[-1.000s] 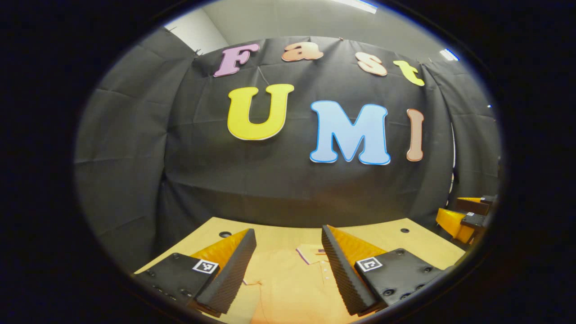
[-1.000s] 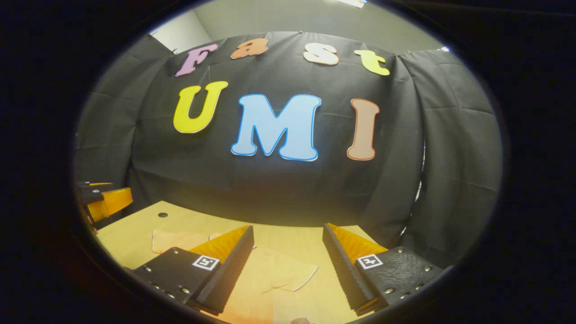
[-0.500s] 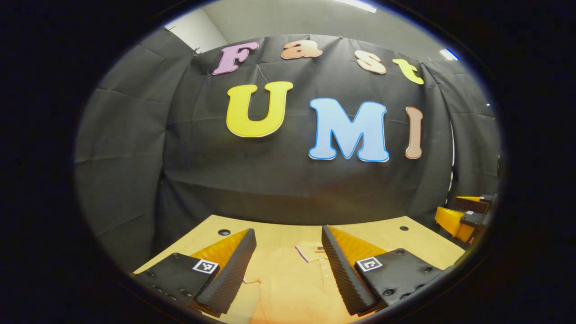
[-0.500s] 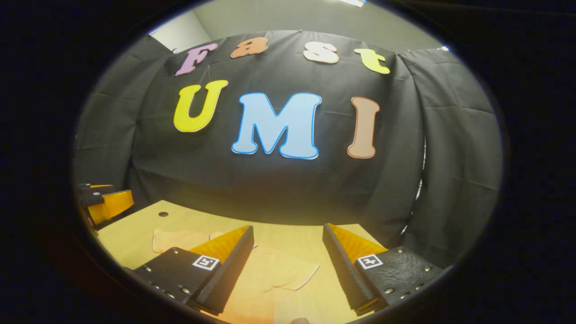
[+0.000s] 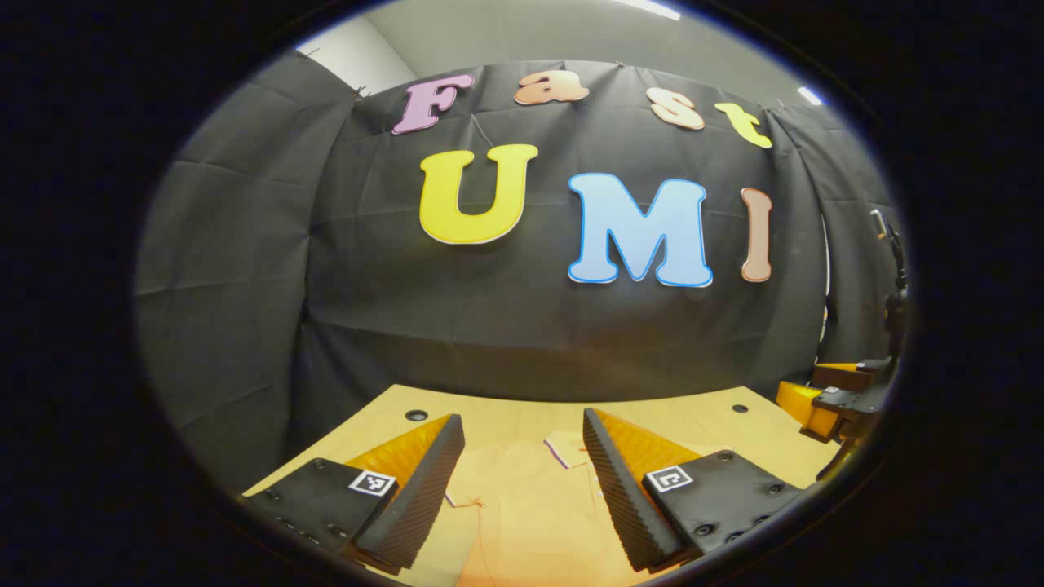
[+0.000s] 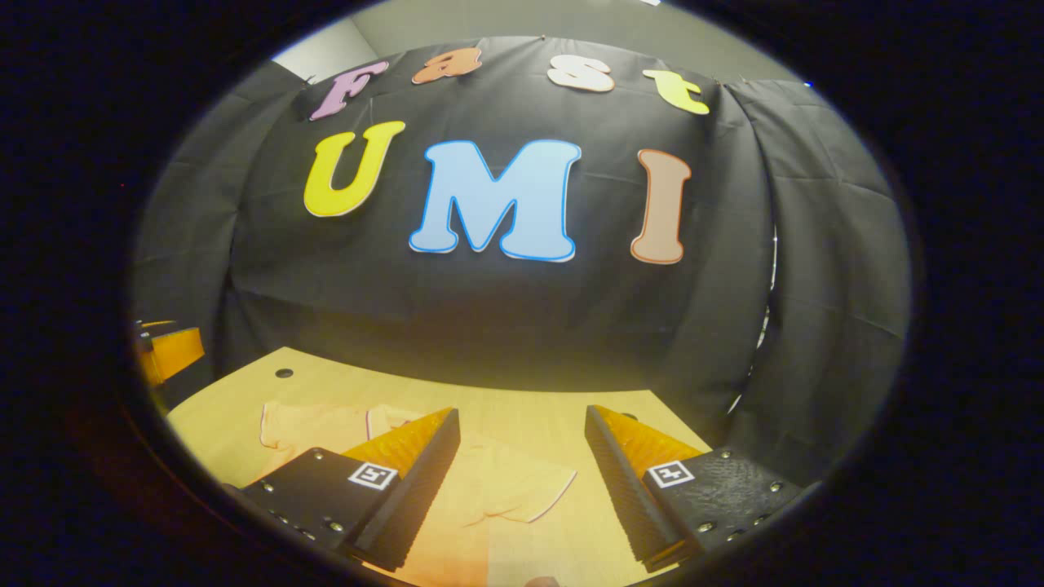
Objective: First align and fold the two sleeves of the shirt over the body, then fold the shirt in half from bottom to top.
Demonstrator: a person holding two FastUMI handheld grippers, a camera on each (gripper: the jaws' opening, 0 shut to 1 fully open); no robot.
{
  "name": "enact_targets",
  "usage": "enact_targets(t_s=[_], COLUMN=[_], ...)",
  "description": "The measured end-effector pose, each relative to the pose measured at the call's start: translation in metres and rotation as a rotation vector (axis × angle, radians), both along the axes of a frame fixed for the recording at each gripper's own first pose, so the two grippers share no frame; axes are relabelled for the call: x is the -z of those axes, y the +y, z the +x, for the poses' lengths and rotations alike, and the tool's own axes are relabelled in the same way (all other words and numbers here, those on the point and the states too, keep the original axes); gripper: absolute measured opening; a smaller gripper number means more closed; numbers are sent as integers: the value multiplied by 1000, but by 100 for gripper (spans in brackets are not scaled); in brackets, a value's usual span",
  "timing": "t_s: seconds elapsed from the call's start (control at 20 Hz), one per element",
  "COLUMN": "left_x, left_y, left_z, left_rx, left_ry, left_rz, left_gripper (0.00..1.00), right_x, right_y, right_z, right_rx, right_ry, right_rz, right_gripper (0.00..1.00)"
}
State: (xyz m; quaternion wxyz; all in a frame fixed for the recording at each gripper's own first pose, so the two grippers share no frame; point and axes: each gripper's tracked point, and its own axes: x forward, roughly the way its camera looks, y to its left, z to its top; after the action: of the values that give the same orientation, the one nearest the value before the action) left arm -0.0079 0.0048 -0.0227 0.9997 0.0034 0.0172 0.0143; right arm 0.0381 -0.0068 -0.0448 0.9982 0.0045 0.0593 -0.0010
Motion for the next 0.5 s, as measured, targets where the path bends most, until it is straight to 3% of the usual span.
enact_targets(t_s=[0.5], left_x=[16], left_y=[14], left_z=[-13], left_rx=[-75], left_ry=[38], left_rz=[-7], left_gripper=[95], right_x=[86], right_y=[-22], right_z=[64], right_rx=[9], right_ry=[213], right_rz=[-19], right_gripper=[96])
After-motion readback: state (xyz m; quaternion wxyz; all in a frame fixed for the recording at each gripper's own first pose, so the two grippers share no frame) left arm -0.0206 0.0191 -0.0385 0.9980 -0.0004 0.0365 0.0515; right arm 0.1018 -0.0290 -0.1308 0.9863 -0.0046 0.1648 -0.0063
